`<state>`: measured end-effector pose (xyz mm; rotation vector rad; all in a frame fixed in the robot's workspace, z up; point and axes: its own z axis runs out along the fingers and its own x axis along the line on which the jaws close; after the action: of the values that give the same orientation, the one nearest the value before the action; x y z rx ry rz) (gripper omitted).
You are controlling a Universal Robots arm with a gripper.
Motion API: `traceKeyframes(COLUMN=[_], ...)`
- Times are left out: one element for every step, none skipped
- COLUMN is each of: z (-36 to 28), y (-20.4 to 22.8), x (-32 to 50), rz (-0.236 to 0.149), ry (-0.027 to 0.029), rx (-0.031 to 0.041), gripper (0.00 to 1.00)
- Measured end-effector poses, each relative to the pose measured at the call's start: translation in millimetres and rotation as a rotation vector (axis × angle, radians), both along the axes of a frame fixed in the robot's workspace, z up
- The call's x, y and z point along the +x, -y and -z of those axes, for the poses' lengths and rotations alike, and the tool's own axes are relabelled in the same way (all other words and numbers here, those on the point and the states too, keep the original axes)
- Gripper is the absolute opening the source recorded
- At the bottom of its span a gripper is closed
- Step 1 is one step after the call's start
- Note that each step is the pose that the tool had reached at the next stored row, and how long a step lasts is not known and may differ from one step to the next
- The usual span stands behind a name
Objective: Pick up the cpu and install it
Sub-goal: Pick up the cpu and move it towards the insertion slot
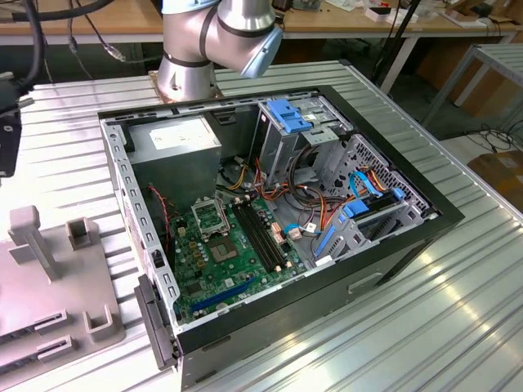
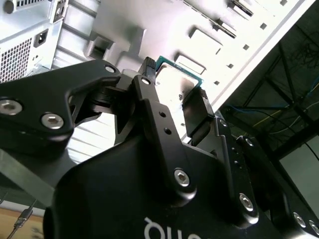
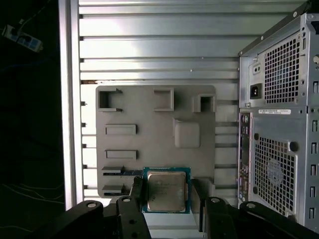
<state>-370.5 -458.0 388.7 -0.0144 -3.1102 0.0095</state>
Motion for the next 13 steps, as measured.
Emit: traceKeyframes(z=[0.0, -0.1, -0.1, 0.0, 0.0, 0.0, 0.0, 0.0, 0.0, -0.1, -0.1, 0.0, 0.0], y=[0.0, 0.0, 0.0, 0.0, 0.0, 0.0, 0.0, 0.0, 0.0, 0.0, 0.0, 0.0, 0.0], x=[2.0, 6.7, 9.7, 11.9, 14.4, 16.8, 19.6, 21.7, 25.0, 27.2, 29.6, 31.7, 36.1], rz=[0.000, 0.001, 0.001, 0.001, 0.001, 0.001, 0.001, 0.002, 0.002, 0.002, 0.002, 0.002, 0.002], ry=[0.0001, -0.0001, -0.0001, 0.0000, 0.0000, 0.0000, 0.0000, 0.0000, 0.0000, -0.0001, -0.0001, 0.0000, 0.0000], rx=[0.0000, -0.0002, -0.0002, -0.0002, -0.0001, -0.0001, -0.0001, -0.0002, -0.0002, -0.0002, -0.0002, -0.0001, -0.0002], gripper=[0.47, 0.47, 0.47, 0.47, 0.47, 0.47, 0.47, 0.47, 0.47, 0.47, 0.47, 0.47, 0.47])
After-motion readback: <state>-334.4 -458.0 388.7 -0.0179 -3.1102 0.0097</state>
